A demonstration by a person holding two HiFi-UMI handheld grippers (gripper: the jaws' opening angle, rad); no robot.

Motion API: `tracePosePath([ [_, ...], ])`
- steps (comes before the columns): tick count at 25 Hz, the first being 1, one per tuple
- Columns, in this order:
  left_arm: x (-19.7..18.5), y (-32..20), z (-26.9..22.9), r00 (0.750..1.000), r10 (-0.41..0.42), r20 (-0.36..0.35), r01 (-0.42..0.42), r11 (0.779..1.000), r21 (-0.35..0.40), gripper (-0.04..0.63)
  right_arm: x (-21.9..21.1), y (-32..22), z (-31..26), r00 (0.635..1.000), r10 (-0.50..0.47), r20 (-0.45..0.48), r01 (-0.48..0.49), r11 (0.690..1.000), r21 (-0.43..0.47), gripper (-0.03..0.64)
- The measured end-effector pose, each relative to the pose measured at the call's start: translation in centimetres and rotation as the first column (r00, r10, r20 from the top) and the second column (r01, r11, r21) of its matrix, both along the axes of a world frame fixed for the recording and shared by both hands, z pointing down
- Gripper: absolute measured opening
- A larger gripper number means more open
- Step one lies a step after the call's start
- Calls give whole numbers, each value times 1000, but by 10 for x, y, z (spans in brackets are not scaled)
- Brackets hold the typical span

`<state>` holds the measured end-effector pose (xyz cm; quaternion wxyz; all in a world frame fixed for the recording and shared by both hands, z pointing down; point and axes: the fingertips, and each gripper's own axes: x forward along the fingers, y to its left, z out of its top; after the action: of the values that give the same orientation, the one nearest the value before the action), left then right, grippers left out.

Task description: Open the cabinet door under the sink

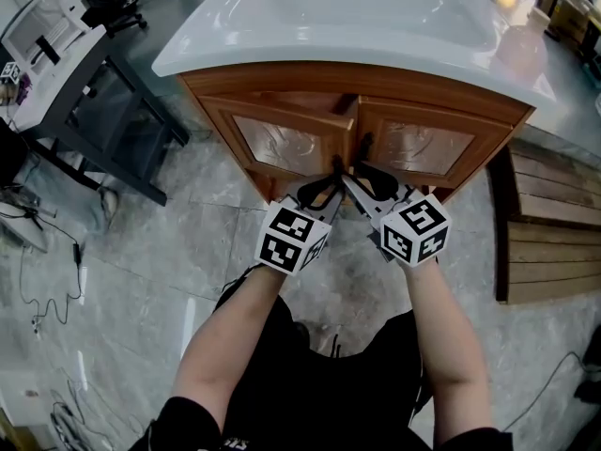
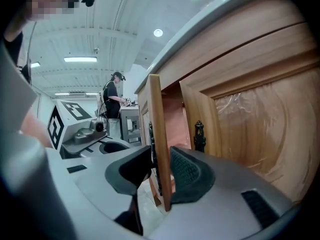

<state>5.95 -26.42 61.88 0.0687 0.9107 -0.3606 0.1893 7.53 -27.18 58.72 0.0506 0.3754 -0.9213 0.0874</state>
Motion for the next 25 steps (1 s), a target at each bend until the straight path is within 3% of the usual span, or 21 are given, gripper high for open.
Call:
tracePosePath([
  [10,-3,6,0,1000,16,1,-16,1000,-2,87,-13,-1,-1,999,-50,-3,50,999,9,124],
  [18,-17,30,-1,998,63,13,-63,998,2,92,-26,28,-1,990,-133,-52,134,991,19,110],
  [25,-36,53,0,999,44,32,-44,999,2,92,-42,56,-1,981,-185,-51,185,983,2,95],
])
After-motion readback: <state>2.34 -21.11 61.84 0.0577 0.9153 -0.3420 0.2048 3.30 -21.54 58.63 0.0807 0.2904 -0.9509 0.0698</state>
